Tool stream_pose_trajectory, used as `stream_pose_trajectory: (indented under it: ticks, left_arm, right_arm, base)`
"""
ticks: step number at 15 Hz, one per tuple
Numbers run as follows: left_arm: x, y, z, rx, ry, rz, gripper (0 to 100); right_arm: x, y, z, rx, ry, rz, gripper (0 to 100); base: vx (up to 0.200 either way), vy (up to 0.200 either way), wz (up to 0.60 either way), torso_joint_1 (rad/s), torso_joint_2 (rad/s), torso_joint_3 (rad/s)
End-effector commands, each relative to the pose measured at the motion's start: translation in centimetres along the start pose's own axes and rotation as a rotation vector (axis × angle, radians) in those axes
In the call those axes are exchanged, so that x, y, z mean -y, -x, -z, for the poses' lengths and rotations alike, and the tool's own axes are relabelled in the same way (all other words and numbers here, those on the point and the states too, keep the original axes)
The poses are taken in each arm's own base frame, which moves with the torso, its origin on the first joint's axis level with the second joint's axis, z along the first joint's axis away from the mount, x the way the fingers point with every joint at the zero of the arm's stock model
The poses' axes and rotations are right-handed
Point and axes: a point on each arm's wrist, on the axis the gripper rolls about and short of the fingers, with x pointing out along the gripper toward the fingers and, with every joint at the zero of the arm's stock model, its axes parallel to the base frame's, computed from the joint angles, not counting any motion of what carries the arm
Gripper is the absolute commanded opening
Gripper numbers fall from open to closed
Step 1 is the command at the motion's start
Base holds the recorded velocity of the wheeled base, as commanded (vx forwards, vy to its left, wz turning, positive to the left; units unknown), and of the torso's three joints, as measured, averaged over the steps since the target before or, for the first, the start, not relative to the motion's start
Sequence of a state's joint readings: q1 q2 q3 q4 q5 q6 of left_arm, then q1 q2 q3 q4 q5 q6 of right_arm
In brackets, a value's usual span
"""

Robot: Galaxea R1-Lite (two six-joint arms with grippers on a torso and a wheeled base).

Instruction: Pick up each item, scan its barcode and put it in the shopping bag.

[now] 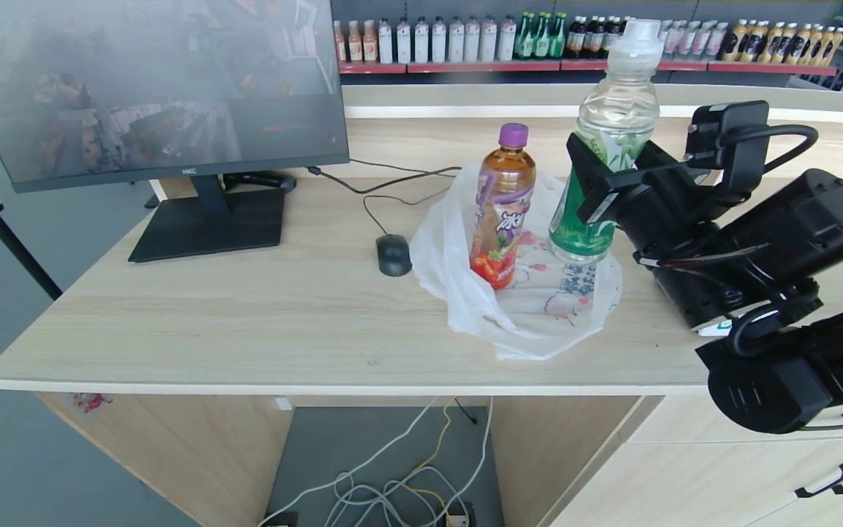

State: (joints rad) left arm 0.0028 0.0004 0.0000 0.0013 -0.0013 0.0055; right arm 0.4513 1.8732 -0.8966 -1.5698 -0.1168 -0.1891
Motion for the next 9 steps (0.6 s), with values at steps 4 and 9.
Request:
stream_pose_trajectory:
  ticks: [4,9]
  left_arm:
    - [0.0,0.0,0.0,0.0,-0.001,0.0,100]
    - [0.0,0.0,0.0,0.0,-0.001,0.0,100]
  right_arm:
    - [-2.5,0.0,0.5,-0.015,-0.043,-0.03,0]
    - [-1.0,-0.4,1.4,-0.025,-0.031,0.011,0]
  base:
    - [0.0,0.0,0.0,0.0,0.0,0.0]
    - [0.0,0.0,0.0,0.0,0.0,0.0]
